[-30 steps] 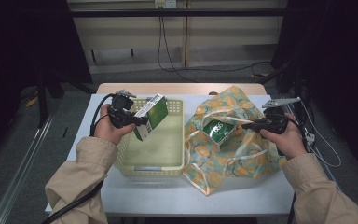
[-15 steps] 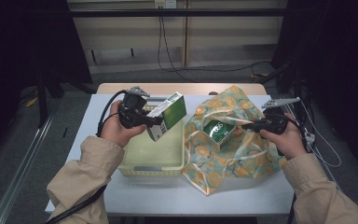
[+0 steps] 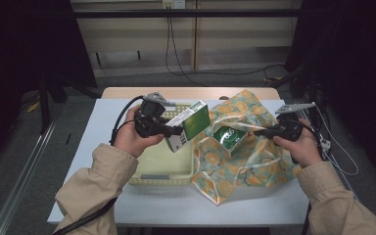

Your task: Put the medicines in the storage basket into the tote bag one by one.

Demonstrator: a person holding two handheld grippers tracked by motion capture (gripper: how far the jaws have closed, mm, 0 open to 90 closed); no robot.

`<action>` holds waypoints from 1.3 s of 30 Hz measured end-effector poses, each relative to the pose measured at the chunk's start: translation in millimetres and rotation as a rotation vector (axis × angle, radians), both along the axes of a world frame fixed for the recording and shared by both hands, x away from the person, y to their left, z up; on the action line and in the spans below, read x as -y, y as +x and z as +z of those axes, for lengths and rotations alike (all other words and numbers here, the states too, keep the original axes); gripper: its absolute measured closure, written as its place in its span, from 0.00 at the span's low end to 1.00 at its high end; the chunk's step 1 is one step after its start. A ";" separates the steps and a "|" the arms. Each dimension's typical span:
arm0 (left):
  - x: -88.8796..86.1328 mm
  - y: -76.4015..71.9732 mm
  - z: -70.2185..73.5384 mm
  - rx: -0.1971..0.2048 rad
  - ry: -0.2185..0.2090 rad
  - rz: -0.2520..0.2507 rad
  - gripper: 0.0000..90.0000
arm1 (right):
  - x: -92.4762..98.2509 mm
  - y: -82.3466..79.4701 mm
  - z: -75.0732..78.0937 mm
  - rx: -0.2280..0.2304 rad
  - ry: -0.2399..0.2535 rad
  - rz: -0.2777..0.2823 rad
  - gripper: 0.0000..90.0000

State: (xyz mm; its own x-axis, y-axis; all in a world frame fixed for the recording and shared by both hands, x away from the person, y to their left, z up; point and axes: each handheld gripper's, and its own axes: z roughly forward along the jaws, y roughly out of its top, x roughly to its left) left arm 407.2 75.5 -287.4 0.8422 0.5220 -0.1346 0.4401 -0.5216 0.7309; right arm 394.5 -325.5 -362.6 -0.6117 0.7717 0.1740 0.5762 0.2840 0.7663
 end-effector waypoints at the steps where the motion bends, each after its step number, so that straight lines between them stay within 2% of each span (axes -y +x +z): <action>1: 2.7 -1.0 -0.1 -0.014 -0.018 -0.032 0.70 | -0.2 0.1 0.0 -0.001 0.000 0.000 1.00; 6: 16.9 -8.2 -1.1 -0.015 -0.022 -0.084 0.70 | -0.2 0.2 0.1 -0.002 0.002 0.001 1.00; 9: 27.7 -13.3 -4.7 -0.014 -0.008 -0.114 0.70 | 0.1 0.0 0.5 -0.001 0.002 0.001 1.00; 17: 61.5 -24.1 -20.1 -0.024 0.043 -0.198 0.70 | 2.0 -1.0 2.7 0.002 0.011 0.000 1.00; 18: 65.9 -24.7 -22.7 -0.031 0.034 -0.207 0.70 | 2.2 -1.3 3.3 0.002 0.012 -0.001 1.00; 22: 82.7 -27.2 -30.8 -0.041 0.047 -0.241 0.70 | 2.9 -2.1 5.7 0.005 0.010 0.000 1.00; 26: 96.8 -27.6 -39.1 -0.049 0.057 -0.246 0.70 | 4.5 -3.2 9.9 0.010 0.011 -0.001 1.00; 30: 110.4 -28.6 -45.5 -0.036 0.086 -0.256 0.70 | 6.4 -4.3 14.5 0.016 0.007 -0.002 1.00; 36: 122.5 -27.1 -54.9 -0.053 0.077 -0.259 0.70 | 8.1 -5.2 18.0 0.023 0.002 -0.003 1.00; 39: 127.8 -26.5 -60.9 -0.056 0.089 -0.260 0.70 | 8.0 -4.9 20.2 0.028 0.001 -0.002 1.00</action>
